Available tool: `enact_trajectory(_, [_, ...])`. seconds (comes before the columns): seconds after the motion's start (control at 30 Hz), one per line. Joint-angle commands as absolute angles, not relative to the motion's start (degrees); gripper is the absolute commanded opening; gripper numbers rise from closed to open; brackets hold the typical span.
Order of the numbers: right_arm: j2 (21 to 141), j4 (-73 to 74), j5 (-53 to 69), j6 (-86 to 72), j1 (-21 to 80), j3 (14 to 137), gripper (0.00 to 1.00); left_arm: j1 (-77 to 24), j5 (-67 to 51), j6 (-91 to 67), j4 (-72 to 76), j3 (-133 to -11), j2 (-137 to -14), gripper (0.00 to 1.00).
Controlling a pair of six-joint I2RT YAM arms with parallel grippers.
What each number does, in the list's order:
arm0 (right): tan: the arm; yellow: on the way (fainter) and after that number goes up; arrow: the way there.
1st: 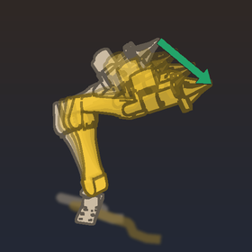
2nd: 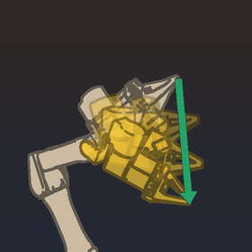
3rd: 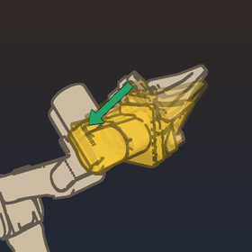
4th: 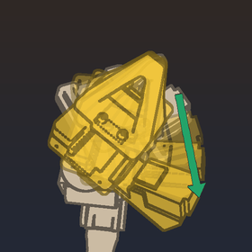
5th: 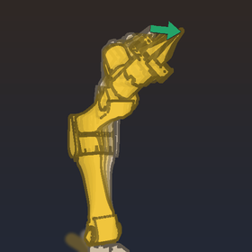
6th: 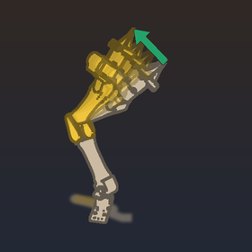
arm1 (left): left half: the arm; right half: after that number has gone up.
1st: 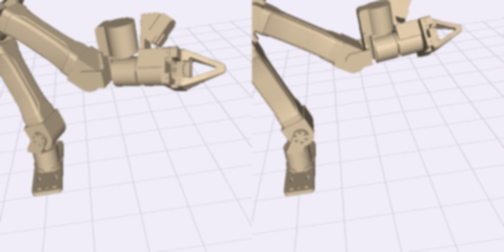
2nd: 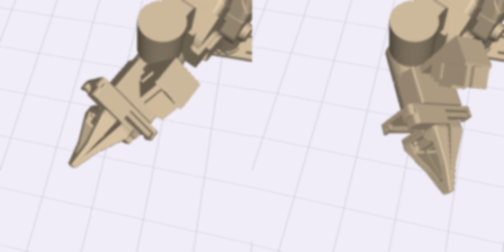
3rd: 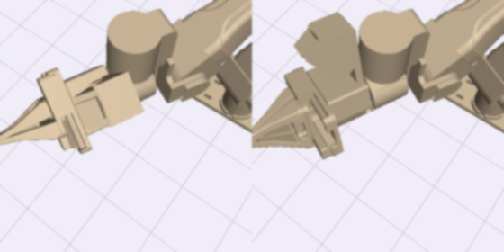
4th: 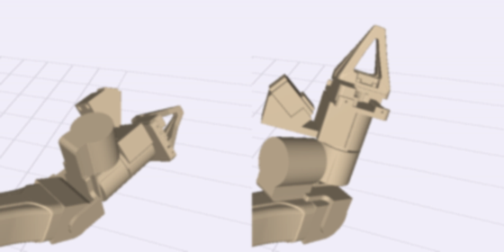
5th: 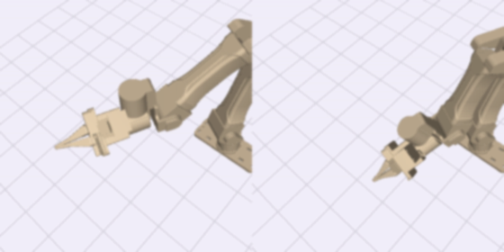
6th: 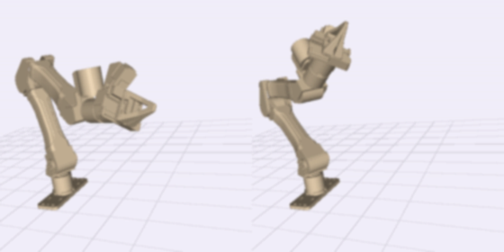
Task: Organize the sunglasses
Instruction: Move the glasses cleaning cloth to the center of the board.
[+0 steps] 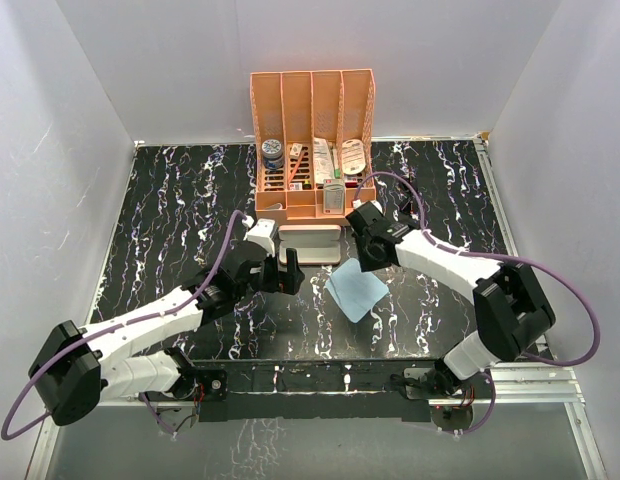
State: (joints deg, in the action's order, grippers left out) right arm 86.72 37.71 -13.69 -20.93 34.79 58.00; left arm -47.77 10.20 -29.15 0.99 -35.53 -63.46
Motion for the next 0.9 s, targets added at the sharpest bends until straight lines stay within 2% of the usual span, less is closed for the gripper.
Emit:
enact_trajectory(0.0, [87.48,37.90,-12.41,-16.21,34.54,61.07,0.21,-48.08,9.41,-28.78,0.50,-35.84,-61.37,0.99])
enact_trajectory(0.1, [86.56,37.23,-8.72,-16.51,34.90,59.73,0.12,-48.16,9.37,-28.83,0.30,-35.73,-61.18,0.99])
enact_trajectory(0.17, [85.04,36.60,-8.06,-17.00,35.90,58.32,0.12,-48.16,9.56,-28.83,0.33,-35.37,-60.99,0.99])
enact_trajectory(0.37, [81.98,35.11,-6.08,-19.25,41.92,55.97,0.15,-48.16,10.33,-29.28,0.43,-34.64,-60.71,0.99])
enact_trajectory(0.57, [85.47,34.45,-8.45,-20.82,48.20,55.42,0.19,-48.12,13.83,-32.17,0.11,-32.43,-57.91,0.99])
enact_trajectory(0.7, [86.63,34.23,-9.32,-21.18,48.69,54.73,0.24,-48.16,16.30,-32.37,-1.81,-31.95,-55.67,0.99])
enact_trajectory(0.87, [88.15,33.83,-9.29,-20.29,48.78,53.35,0.24,-48.16,18.82,-32.85,-3.74,-30.98,-52.16,0.99])
